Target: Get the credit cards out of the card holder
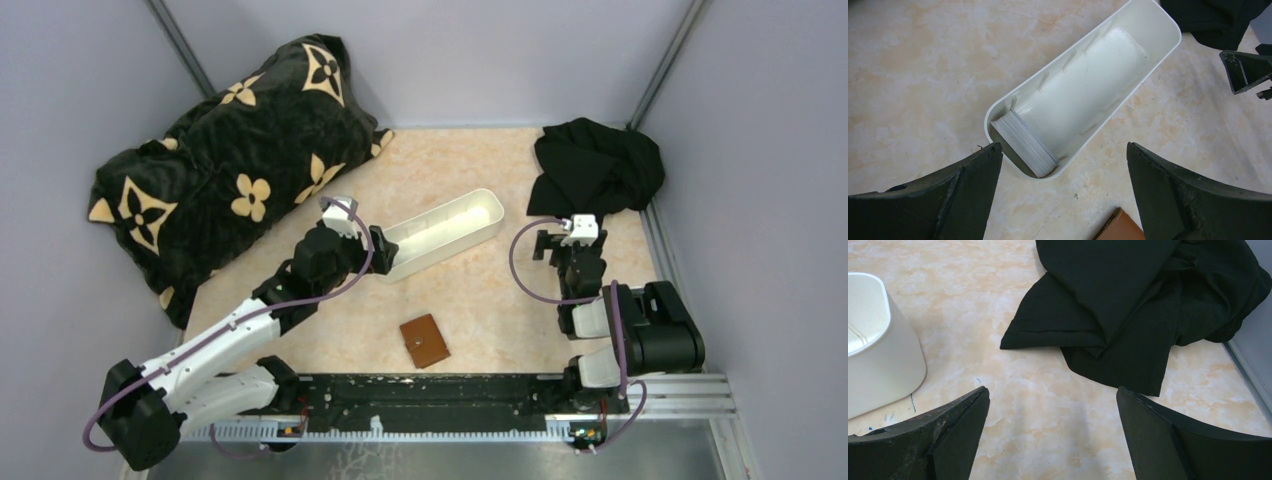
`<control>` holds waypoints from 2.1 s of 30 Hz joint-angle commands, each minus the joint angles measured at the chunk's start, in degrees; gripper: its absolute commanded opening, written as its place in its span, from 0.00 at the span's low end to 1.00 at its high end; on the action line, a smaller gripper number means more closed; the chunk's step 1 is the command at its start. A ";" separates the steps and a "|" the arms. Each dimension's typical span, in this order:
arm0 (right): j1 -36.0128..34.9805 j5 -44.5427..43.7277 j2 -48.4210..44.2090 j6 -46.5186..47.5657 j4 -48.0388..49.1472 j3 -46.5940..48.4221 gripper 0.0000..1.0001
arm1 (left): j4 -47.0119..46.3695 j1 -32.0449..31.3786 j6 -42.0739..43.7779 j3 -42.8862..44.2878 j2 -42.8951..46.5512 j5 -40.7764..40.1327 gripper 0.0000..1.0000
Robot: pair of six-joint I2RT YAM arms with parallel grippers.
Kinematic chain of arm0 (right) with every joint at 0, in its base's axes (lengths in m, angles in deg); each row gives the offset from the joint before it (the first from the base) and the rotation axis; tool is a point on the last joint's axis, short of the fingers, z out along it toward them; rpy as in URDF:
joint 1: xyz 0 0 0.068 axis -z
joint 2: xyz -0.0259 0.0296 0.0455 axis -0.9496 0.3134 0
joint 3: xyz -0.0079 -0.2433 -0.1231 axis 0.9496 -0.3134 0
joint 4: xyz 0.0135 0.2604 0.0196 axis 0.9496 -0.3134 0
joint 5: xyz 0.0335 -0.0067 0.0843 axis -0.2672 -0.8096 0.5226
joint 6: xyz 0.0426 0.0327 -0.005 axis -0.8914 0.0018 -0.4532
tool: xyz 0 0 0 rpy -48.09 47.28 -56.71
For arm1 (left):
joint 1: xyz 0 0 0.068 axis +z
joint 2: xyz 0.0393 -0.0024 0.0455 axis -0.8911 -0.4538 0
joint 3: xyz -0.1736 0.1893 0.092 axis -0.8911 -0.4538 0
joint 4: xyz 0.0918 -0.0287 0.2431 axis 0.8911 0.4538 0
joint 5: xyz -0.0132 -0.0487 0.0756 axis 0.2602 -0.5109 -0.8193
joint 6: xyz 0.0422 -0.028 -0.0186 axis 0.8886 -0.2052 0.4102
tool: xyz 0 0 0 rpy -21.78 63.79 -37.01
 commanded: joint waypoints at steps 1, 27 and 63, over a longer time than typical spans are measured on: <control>-0.03 -0.10 0.07 -0.57 2.40 1.43 0.99 | -1.40 -0.34 0.14 -1.00 0.66 0.13 1.00; -0.01 -0.11 0.06 -0.57 2.33 1.41 0.99 | 0.43 -0.34 -2.32 0.66 -0.85 -1.70 1.00; 0.05 -0.06 0.05 -0.56 2.26 1.43 0.99 | 3.83 -0.35 -5.42 -1.27 4.58 -4.83 1.00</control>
